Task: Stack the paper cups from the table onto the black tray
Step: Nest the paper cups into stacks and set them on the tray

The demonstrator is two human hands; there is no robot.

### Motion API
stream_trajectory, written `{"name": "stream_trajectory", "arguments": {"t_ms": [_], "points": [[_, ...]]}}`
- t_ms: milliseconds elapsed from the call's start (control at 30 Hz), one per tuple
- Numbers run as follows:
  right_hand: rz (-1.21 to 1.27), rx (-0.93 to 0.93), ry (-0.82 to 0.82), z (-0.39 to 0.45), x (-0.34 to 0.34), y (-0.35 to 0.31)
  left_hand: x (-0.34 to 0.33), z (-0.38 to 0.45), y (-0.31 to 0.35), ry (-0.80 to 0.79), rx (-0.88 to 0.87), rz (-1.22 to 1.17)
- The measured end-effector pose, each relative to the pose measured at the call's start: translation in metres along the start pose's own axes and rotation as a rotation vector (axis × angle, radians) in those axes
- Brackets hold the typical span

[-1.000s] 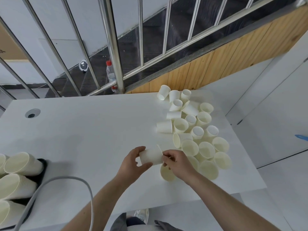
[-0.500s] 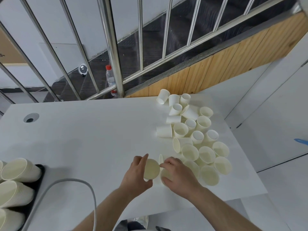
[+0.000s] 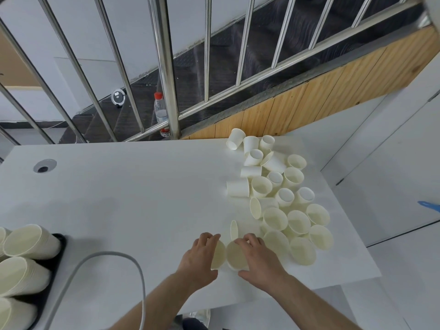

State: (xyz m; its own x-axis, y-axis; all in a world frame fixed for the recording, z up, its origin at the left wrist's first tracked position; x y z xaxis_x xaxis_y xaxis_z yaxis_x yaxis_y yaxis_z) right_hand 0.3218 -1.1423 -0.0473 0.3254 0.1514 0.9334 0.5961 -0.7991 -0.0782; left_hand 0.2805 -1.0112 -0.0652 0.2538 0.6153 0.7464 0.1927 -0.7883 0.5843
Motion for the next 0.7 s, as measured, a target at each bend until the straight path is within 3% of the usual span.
{"name": "stream_trajectory", "arguments": {"t_ms": [467,700], "points": [[0.141,-0.123,0.077,-0.003,-0.004,-0.023,0.005,-0.004,-0.003,-0.020,-0.124,0.028],[0.144,-0.128,0.165,-0.021,0.015,-0.054,0.035,-0.037,-0.004,0.045,-0.178,0.055]]}}
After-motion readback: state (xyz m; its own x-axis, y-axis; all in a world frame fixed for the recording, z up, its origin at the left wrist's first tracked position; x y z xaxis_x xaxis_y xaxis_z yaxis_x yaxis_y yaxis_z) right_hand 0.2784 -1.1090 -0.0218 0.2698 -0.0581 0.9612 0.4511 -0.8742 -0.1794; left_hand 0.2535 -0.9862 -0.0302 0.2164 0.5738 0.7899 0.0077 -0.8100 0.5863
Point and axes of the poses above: each hand's wrist, its own z-axis towards the middle knuckle, its own x-axis out of the back of the hand, y = z × x, the point moved 8 cm from there along z, towards the middle knuckle, and after that the axes turned 11 degrees about -z, right-handed, at the moved point
